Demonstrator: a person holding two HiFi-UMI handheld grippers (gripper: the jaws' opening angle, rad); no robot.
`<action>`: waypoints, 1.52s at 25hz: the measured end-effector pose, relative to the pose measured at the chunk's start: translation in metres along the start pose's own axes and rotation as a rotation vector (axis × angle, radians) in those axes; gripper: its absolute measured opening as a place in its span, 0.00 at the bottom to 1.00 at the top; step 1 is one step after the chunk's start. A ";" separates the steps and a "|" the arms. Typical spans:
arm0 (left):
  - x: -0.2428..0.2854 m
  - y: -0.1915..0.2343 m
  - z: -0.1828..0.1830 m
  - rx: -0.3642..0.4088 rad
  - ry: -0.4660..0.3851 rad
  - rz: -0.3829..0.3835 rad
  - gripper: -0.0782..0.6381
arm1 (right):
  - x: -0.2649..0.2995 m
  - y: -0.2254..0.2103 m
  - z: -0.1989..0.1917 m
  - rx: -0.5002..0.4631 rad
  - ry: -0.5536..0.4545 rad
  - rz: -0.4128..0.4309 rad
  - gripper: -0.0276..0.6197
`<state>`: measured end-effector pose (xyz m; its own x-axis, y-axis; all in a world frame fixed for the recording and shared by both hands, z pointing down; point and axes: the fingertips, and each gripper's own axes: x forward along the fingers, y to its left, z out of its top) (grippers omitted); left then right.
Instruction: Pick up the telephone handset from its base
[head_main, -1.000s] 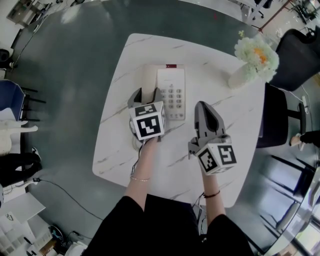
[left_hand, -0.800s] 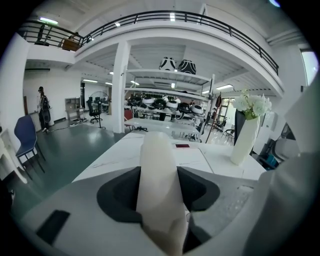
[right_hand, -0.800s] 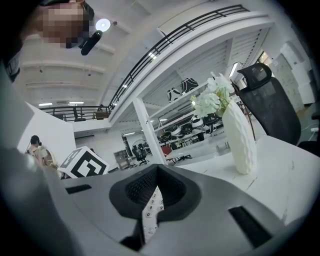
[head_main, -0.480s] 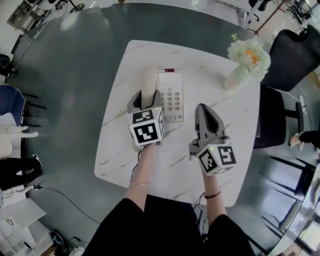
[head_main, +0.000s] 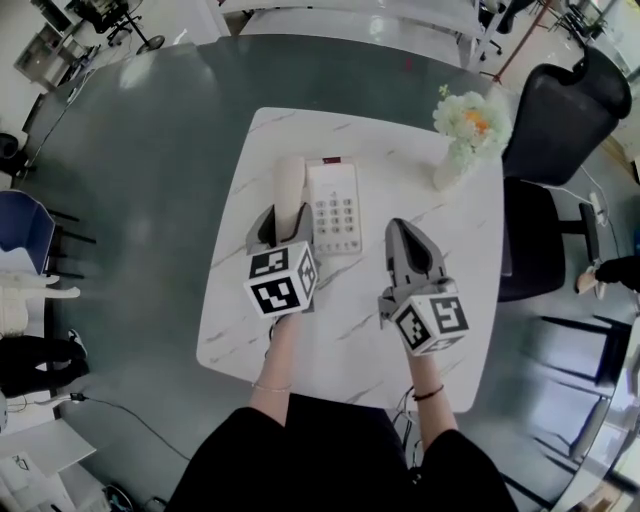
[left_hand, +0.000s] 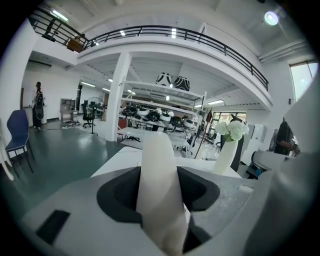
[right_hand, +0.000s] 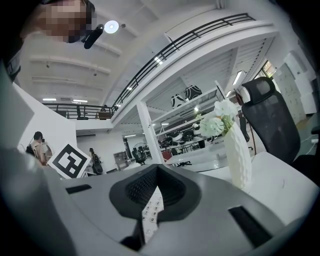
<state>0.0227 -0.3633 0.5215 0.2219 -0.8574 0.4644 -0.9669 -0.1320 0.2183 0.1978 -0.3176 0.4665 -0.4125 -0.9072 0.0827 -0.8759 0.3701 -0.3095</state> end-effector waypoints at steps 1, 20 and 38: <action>-0.006 0.000 0.003 -0.005 -0.009 -0.007 0.39 | -0.002 0.002 0.003 -0.004 -0.003 0.002 0.03; -0.106 0.001 0.047 -0.033 -0.137 -0.094 0.39 | -0.039 0.027 0.057 -0.109 -0.054 0.056 0.03; -0.187 0.009 0.074 -0.039 -0.264 -0.129 0.39 | -0.084 0.045 0.102 -0.129 -0.161 0.046 0.03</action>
<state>-0.0371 -0.2409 0.3733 0.2968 -0.9353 0.1925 -0.9263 -0.2330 0.2961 0.2187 -0.2453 0.3495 -0.4168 -0.9050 -0.0850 -0.8859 0.4253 -0.1851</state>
